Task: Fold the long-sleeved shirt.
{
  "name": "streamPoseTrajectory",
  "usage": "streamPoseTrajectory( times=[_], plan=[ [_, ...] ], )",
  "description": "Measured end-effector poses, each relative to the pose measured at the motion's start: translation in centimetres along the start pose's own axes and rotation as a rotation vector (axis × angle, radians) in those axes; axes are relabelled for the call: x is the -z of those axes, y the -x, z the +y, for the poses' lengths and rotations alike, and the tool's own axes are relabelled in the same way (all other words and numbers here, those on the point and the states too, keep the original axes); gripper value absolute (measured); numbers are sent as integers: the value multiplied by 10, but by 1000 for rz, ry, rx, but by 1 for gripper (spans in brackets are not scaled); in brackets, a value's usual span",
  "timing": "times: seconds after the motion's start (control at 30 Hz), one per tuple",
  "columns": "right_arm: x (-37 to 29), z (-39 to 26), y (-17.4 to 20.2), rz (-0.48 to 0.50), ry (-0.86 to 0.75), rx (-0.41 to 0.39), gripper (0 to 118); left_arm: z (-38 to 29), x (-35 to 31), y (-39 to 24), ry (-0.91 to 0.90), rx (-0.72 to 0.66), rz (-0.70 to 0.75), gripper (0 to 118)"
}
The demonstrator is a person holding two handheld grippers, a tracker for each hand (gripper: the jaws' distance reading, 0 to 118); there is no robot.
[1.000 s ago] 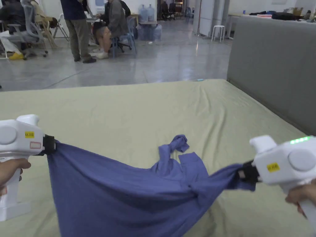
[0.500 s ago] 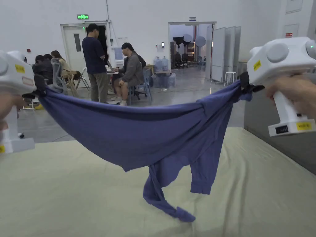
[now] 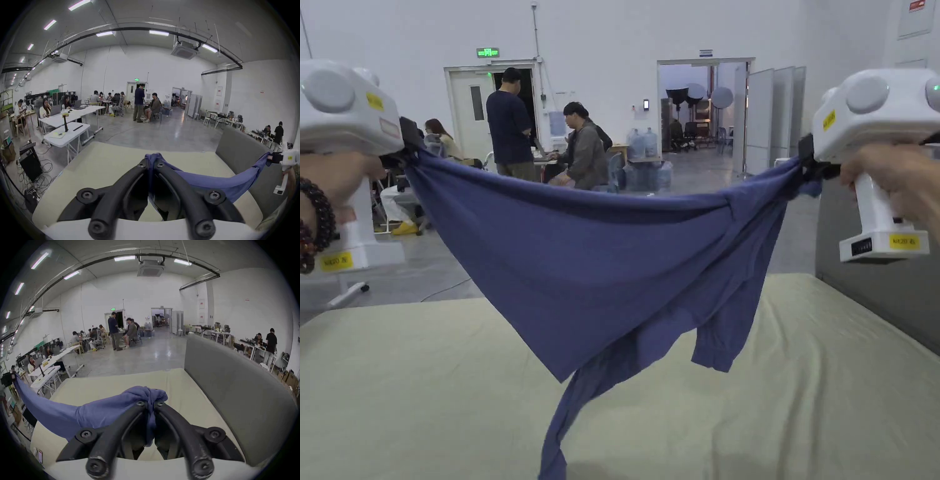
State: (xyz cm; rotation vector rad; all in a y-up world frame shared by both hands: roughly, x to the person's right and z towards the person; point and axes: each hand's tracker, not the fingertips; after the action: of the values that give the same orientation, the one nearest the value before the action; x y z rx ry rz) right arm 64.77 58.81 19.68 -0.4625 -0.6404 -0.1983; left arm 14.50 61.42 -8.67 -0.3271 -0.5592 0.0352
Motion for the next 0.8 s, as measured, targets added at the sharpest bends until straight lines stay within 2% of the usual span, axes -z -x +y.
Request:
streamPoseTrajectory(
  times=[0.3,0.33,0.43,0.5,0.63,0.67,0.8],
  plan=[
    [84,-159,-2,-15,233,19,2,-165,61,17,283,-12,2,0],
    [87,-173,-1,-40,262,9,2,-181,62,19,281,-22,-2,0],
    [91,-196,-9,-4,274,30,2,-212,50,22,323,-41,-23,0],
    [77,-210,-16,25,261,37,2,-227,31,24,316,-33,-42,0],
    [35,-256,-30,14,289,-88,2,-269,-16,27,357,66,-95,0],
    [27,-269,-34,21,300,-86,2,-281,-27,29,373,69,-98,0],
    [-7,-344,-50,26,406,-119,2,-347,-69,38,549,76,-80,0]
  ],
)
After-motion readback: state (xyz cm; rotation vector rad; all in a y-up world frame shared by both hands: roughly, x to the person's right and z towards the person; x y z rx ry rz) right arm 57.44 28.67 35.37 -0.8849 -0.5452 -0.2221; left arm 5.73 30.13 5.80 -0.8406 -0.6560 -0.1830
